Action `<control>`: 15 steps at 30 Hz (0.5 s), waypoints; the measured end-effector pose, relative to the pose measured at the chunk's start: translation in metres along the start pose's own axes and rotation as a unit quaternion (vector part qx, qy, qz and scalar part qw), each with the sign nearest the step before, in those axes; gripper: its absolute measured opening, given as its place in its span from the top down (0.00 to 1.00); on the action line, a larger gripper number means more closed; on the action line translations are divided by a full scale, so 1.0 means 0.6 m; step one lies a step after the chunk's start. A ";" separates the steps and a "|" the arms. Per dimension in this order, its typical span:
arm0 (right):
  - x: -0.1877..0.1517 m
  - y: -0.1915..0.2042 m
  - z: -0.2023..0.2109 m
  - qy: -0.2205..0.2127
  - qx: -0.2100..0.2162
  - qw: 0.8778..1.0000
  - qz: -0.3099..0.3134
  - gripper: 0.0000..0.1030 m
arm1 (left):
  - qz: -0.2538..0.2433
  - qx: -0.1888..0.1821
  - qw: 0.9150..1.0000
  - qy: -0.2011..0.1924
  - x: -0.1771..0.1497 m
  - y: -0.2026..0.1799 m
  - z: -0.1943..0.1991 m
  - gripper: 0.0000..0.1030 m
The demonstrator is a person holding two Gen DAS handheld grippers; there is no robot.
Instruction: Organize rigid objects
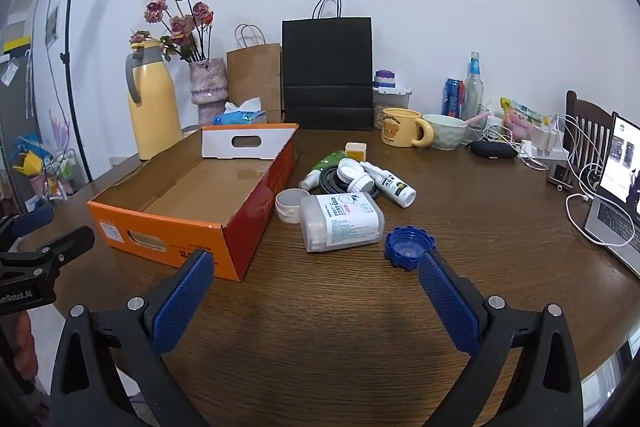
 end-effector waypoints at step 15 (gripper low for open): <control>0.003 0.001 0.005 -0.002 0.001 1.000 0.000 0.00 | 0.005 0.001 1.000 -0.004 -0.001 0.000 0.003 0.00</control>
Point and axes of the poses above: each gripper's, at about its wrist camera, not at the fingertips, and z roughly against the way its jaws point, y to its left, x to its top, the point moved 3 cm from there along -z, roughly the way its jaws point, and after that the axes turned 15 degrees about -y, right-handed, at the moved point
